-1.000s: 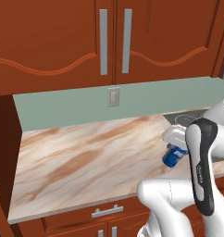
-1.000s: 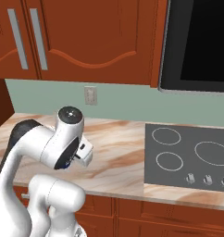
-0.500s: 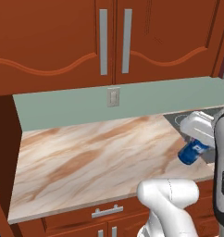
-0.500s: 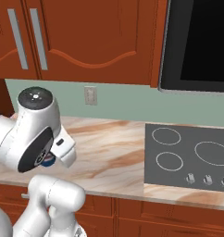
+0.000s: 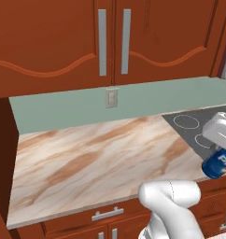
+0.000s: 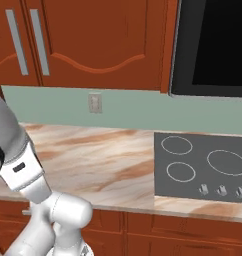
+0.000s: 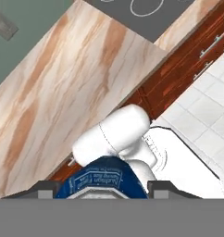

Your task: Move the drinks to the dining counter.

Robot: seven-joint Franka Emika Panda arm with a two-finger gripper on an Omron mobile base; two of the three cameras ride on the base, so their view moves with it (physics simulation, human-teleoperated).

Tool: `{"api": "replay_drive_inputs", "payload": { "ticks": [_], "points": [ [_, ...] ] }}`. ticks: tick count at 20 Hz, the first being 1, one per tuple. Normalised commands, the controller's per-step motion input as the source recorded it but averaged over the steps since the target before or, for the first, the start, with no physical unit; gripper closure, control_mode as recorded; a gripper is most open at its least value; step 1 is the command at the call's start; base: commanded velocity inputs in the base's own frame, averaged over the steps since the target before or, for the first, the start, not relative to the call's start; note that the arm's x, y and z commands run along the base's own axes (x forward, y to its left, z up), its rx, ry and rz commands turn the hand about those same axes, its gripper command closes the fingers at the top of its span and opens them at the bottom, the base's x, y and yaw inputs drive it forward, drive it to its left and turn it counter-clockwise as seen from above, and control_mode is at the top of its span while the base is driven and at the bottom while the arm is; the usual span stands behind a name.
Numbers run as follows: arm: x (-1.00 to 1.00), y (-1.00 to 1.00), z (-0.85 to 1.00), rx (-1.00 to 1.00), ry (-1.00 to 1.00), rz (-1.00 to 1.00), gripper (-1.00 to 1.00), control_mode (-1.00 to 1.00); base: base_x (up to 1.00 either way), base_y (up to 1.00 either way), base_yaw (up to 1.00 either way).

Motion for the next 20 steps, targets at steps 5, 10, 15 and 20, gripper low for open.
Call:
{"api": "replay_drive_inputs", "payload": {
  "ticks": [5,10,15,20],
  "points": [
    [0.0,0.0,0.0,0.0,0.0,0.0,1.0,1.0,-0.04,0.0,-0.94],
    [0.0,0.0,0.0,0.0,0.0,0.0,1.0,1.0,0.0,0.0,-0.99],
    [0.0,0.0,0.0,0.0,0.0,0.0,1.0,1.0,0.0,0.0,-0.99],
    [0.0,0.0,0.0,0.0,0.0,0.0,1.0,1.0,0.0,0.0,-1.0]
  ]
}}
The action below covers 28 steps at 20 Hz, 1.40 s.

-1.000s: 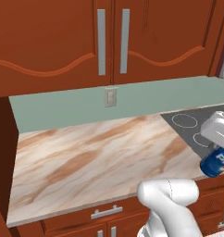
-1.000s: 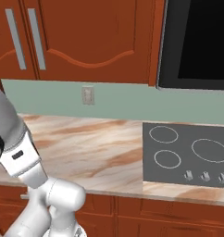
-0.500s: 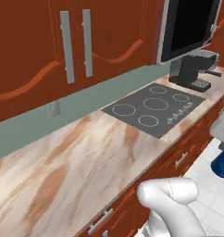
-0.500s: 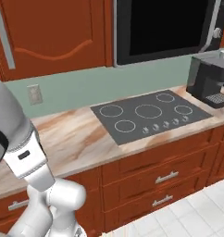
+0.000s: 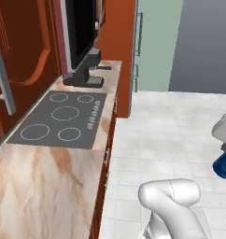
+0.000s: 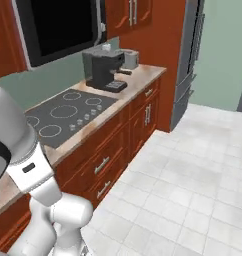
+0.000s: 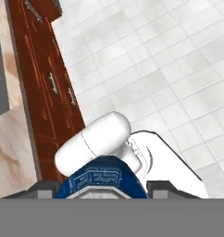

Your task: Move the drinks to the dining counter.

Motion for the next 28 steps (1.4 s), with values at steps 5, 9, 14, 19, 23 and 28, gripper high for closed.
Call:
{"api": "replay_drive_inputs", "payload": {
  "ticks": [5,9,14,19,23,28],
  "points": [
    [0.0,0.0,0.0,0.0,0.0,0.0,1.0,1.0,0.0,0.0,-0.99],
    [0.0,0.0,0.0,0.0,0.0,0.0,1.0,1.0,0.0,0.0,-0.99],
    [0.0,0.0,0.0,0.0,0.0,0.0,1.0,1.0,0.0,0.0,-1.0],
    [0.0,0.0,0.0,0.0,0.0,0.0,1.0,1.0,0.0,0.0,-1.0],
    [0.0,0.0,0.0,0.0,0.0,0.0,1.0,1.0,0.0,0.0,-1.0],
    [0.0,0.0,0.0,0.0,0.0,0.0,1.0,1.0,0.42,-0.19,-0.75]
  ]
}}
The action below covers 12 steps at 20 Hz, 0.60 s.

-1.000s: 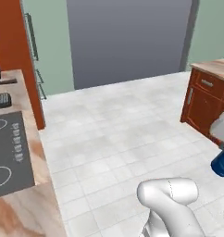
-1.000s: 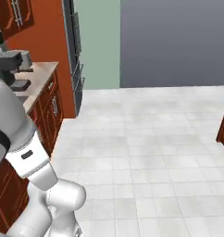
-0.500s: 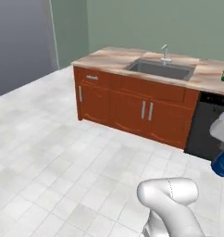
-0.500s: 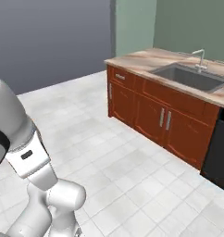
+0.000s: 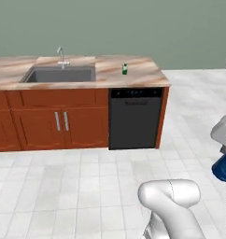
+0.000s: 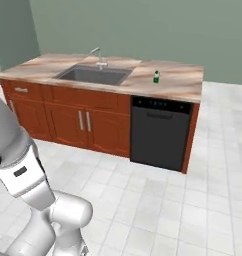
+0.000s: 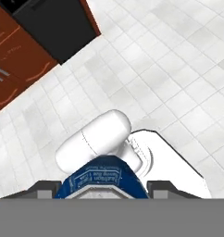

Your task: Move the drinks to the dining counter.

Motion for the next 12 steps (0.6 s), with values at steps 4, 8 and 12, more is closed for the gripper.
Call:
{"api": "replay_drive_inputs", "payload": {
  "ticks": [4,8,12],
  "points": [
    [0.0,0.0,0.0,0.0,0.0,0.0,1.0,1.0,1.0,-0.36,-0.28],
    [0.0,0.0,0.0,0.0,0.0,0.0,1.0,1.0,1.0,-0.1,-0.12],
    [0.0,0.0,0.0,0.0,0.0,0.0,1.0,1.0,1.0,0.35,-0.09]
  ]
}}
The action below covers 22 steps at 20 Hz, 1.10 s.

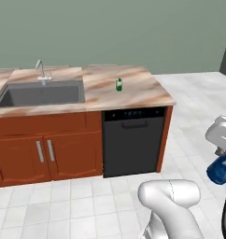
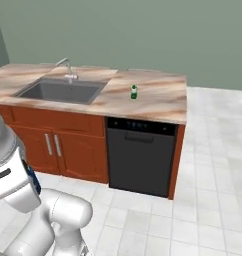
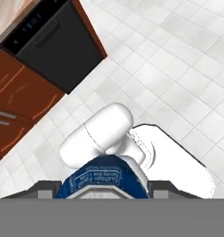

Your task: Move the drinks to the dining counter.

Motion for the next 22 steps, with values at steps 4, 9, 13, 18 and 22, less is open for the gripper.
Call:
{"api": "replay_drive_inputs", "payload": {
  "ticks": [4,9,13,18,22],
  "points": [
    [0.0,0.0,0.0,0.0,0.0,0.0,1.0,1.0,1.0,0.06,-0.09],
    [0.0,0.0,0.0,0.0,0.0,0.0,1.0,1.0,1.0,-0.04,-0.12],
    [0.0,0.0,0.0,0.0,0.0,0.0,1.0,1.0,1.0,-0.33,-0.14],
    [0.0,0.0,0.0,0.0,0.0,0.0,1.0,1.0,1.0,-0.22,-0.16],
    [0.0,0.0,0.0,0.0,0.0,0.0,1.0,1.0,1.0,-0.44,-0.21]
  ]
}}
